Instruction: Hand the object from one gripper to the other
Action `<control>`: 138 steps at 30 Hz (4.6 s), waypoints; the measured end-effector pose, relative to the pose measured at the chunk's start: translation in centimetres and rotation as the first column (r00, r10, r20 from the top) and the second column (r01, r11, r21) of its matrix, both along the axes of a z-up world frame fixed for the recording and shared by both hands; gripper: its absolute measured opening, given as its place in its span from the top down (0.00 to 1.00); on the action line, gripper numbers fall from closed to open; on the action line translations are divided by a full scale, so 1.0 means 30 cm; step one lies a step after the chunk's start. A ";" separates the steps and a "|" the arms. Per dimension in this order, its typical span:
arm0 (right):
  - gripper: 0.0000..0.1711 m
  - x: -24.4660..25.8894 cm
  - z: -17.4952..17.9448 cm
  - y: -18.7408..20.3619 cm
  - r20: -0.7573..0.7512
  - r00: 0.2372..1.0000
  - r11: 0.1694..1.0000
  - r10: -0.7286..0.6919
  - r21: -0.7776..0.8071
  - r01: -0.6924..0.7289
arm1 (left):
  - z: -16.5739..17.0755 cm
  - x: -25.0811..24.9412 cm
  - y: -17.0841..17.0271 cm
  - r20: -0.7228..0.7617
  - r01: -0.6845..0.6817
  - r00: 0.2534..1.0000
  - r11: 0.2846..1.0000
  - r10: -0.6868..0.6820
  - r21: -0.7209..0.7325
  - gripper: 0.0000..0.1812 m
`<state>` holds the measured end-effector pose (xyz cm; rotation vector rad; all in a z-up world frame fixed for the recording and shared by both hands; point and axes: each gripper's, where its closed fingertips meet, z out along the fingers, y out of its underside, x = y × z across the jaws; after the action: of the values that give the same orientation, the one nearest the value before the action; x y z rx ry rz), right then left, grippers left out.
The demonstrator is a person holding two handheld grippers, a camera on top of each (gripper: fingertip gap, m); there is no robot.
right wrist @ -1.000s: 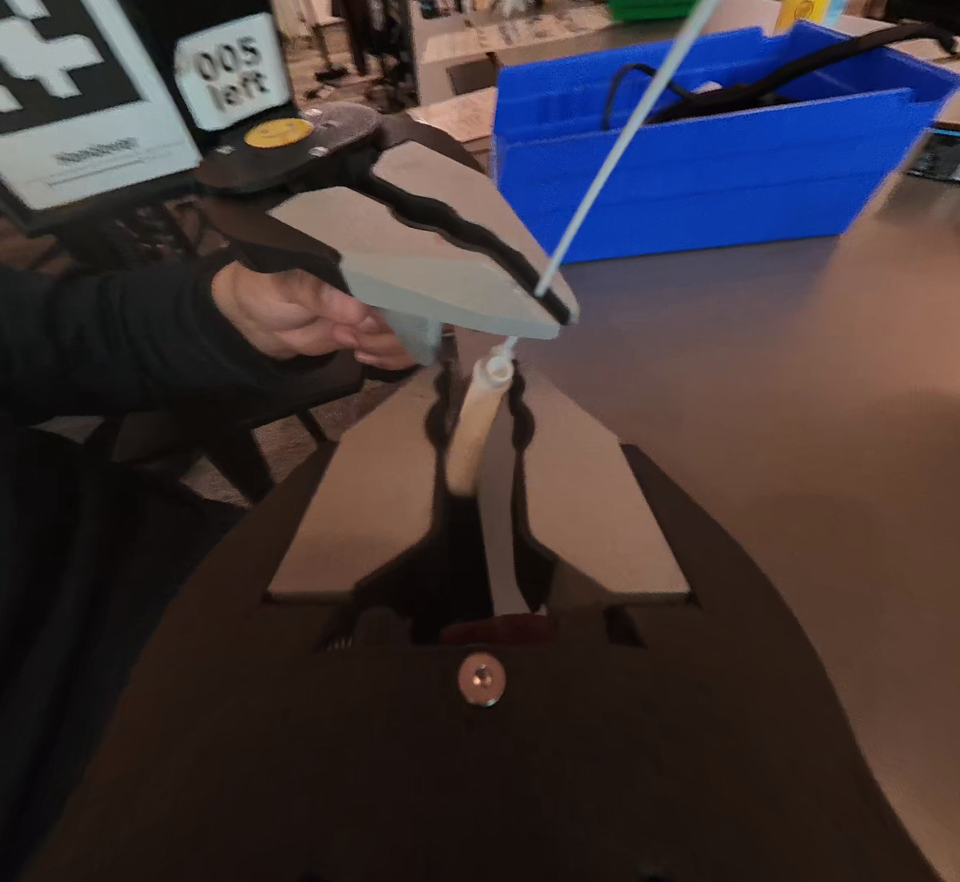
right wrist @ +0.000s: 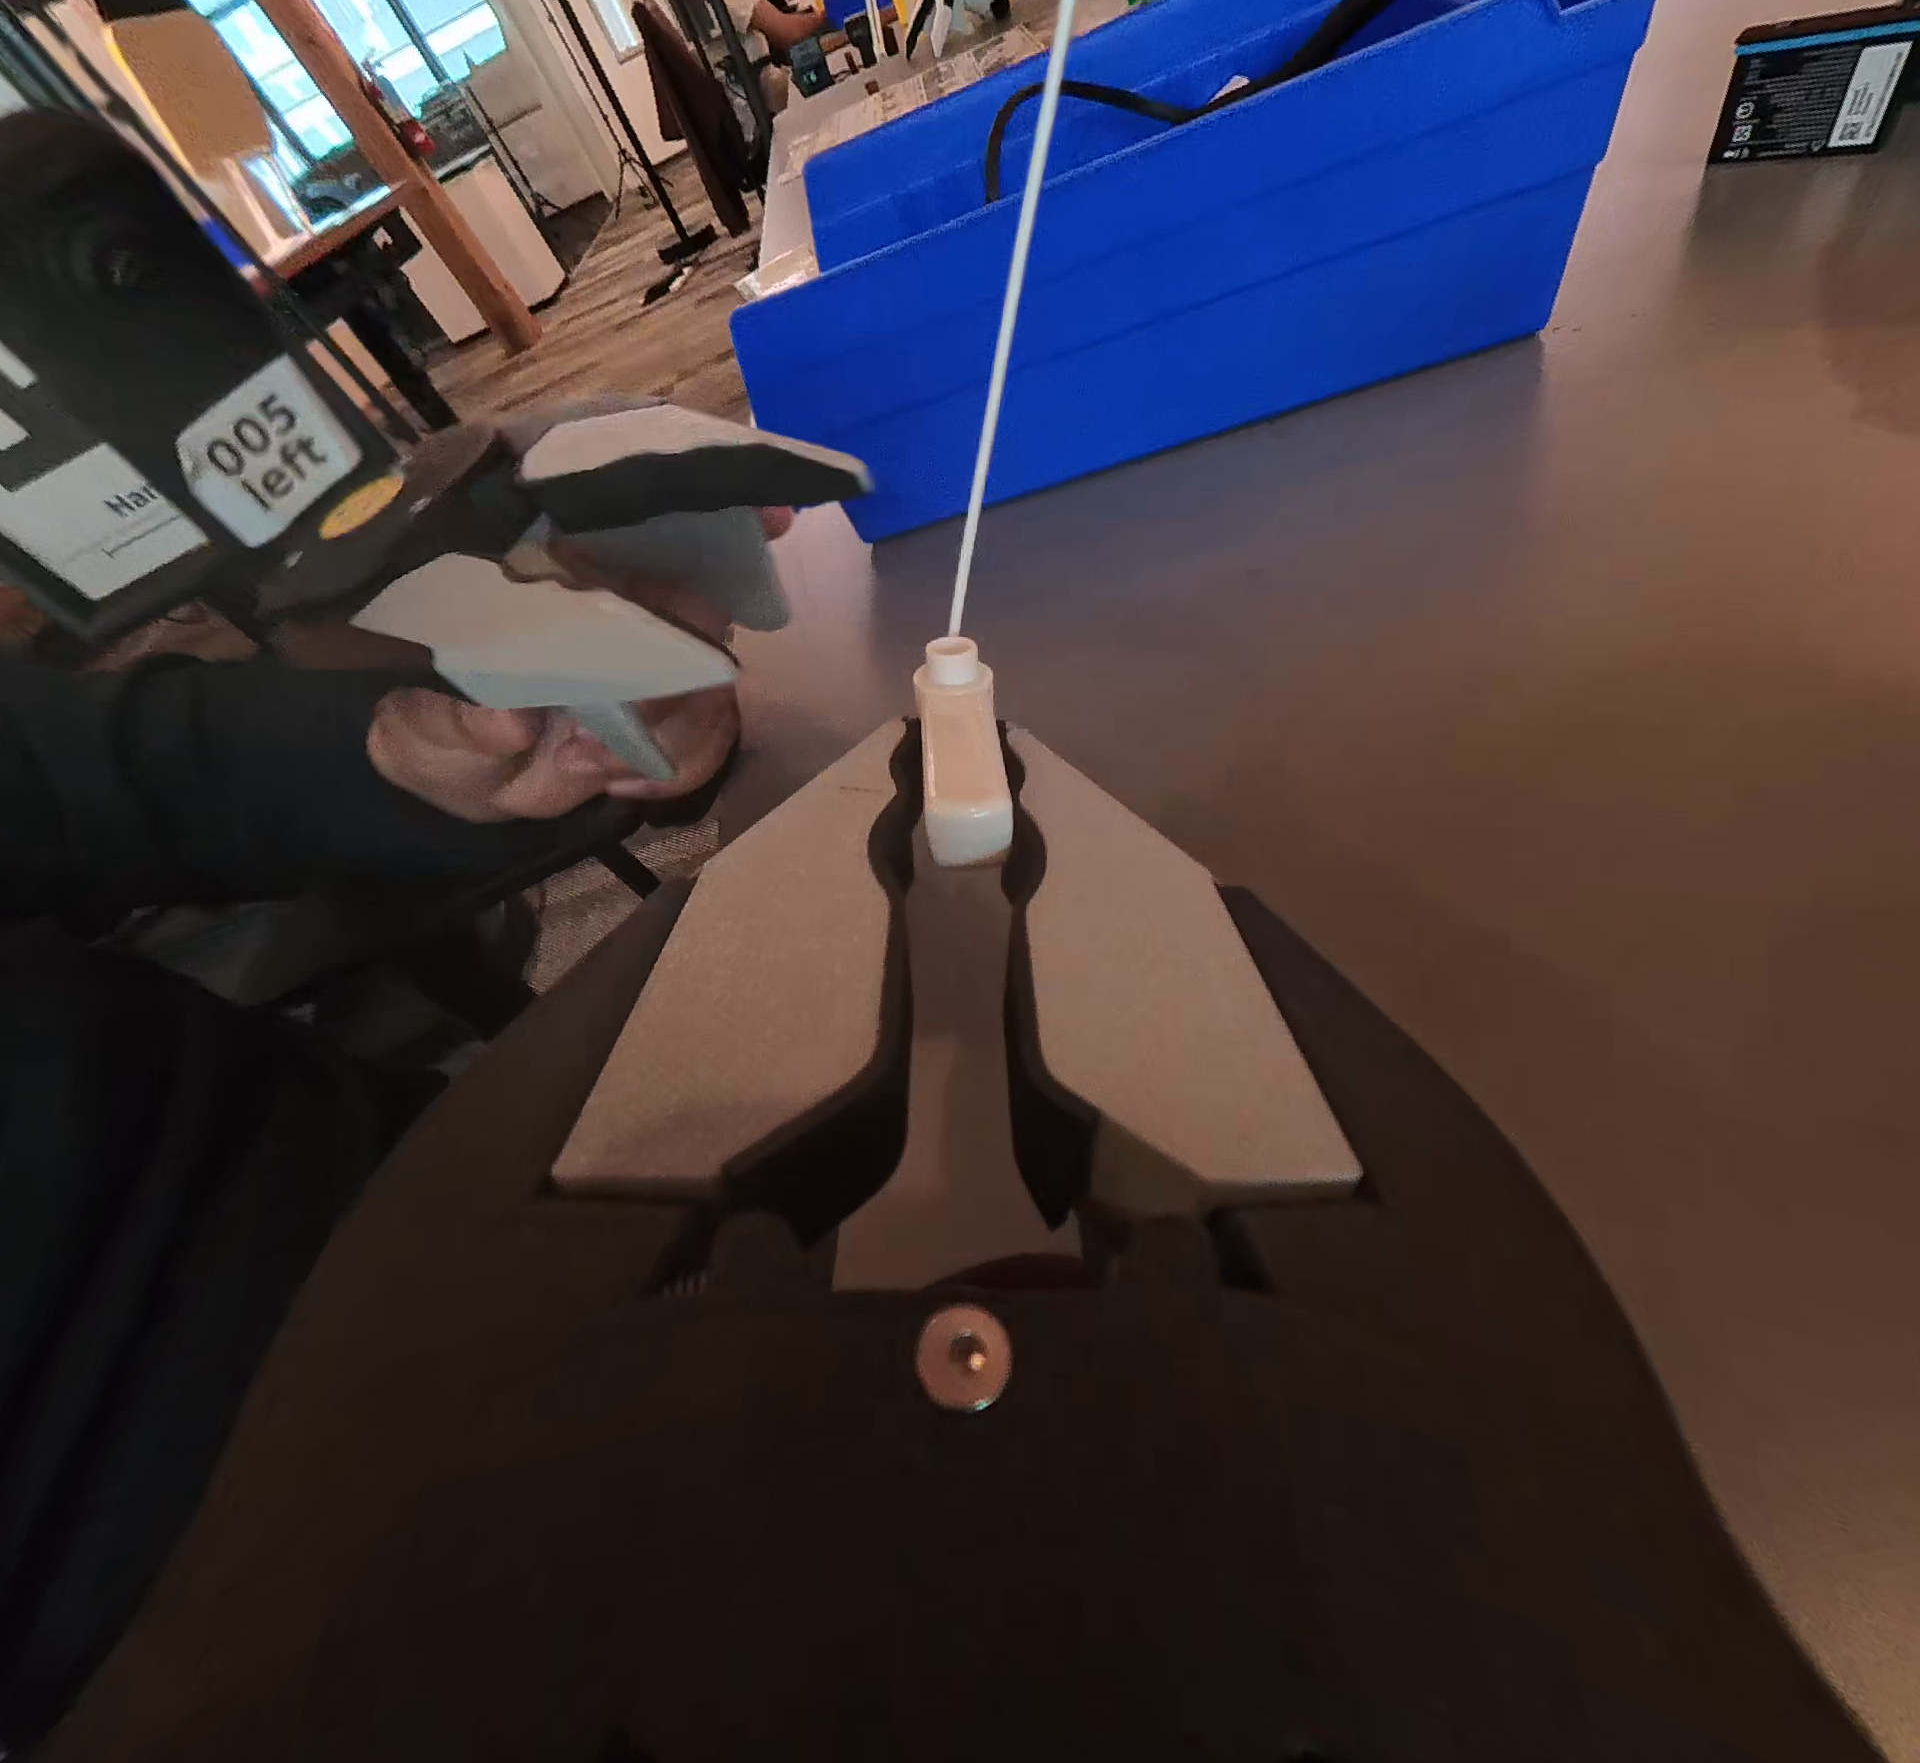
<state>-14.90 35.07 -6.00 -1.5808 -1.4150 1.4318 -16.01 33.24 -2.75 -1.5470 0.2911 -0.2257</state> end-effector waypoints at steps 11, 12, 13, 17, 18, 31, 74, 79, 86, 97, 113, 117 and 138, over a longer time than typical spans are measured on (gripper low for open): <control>0.95 0.015 -0.016 -0.037 0.014 0.996 0.992 0.084 -0.095 -0.083 | -0.023 0.260 -0.094 -0.179 0.236 0.959 0.969 -0.219 0.079 0.67; 0.95 0.016 -0.019 -0.040 0.020 0.996 0.991 0.092 -0.100 -0.090 | -0.013 0.270 -0.106 -0.223 0.253 0.949 0.962 -0.225 0.106 0.68; 0.95 0.018 -0.021 -0.043 0.023 0.994 0.989 0.103 -0.110 -0.100 | -0.006 0.282 -0.120 -0.267 0.286 0.932 0.950 -0.246 0.124 0.73; 0.95 0.050 -0.083 -0.069 0.166 0.971 0.983 0.174 -0.086 -0.161 | 0.057 0.308 -0.158 -0.308 0.440 0.869 0.890 -0.387 0.122 0.86; 0.95 0.063 -0.095 -0.074 0.203 0.963 0.983 0.180 -0.065 -0.170 | 0.073 0.310 -0.166 -0.300 0.474 0.853 0.874 -0.428 0.101 0.85; 0.94 0.252 -0.030 -0.267 0.244 0.881 0.908 0.405 -0.226 -0.354 | -0.070 0.347 -0.171 -0.612 0.421 0.684 0.900 -0.397 -0.113 0.80; 0.95 0.187 0.197 -0.112 -0.141 0.984 0.881 0.111 -0.445 -0.163 | 0.024 0.282 -0.128 -0.383 0.293 0.870 0.950 -0.311 -0.105 0.73; 0.96 0.152 0.184 -0.147 -0.127 0.988 0.885 0.090 -0.445 -0.138 | 0.097 0.275 -0.127 -0.361 0.267 0.900 0.964 -0.246 0.010 0.81; 0.95 0.134 0.182 -0.207 -0.129 0.983 0.882 0.128 -0.440 -0.172 | 0.042 0.269 -0.105 -0.430 0.228 0.872 0.971 -0.234 -0.067 0.64; 0.95 0.108 0.134 -0.225 -0.093 0.983 0.870 0.158 -0.458 -0.183 | 0.015 0.262 -0.087 -0.378 0.312 0.871 0.948 -0.314 -0.069 0.73; 0.73 0.200 0.184 -0.238 -0.034 0.973 0.921 0.228 0.331 -0.204 | 0.083 0.271 -0.188 0.324 0.727 0.678 0.666 -0.660 -0.164 0.74; 0.75 0.179 0.133 -0.277 0.047 0.979 0.755 0.200 0.629 -0.184 | 0.080 0.322 -0.220 0.494 0.833 0.535 0.527 -0.685 -0.171 0.73; 0.92 0.176 0.104 -0.242 0.043 0.991 0.557 0.127 0.823 -0.108 | 0.047 0.300 -0.221 0.605 0.883 0.444 0.439 -0.661 -0.169 0.74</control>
<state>-9.62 27.80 -2.88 -0.8408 -1.8227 0.6083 -7.01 26.62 -1.34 -1.6484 0.6311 -1.5433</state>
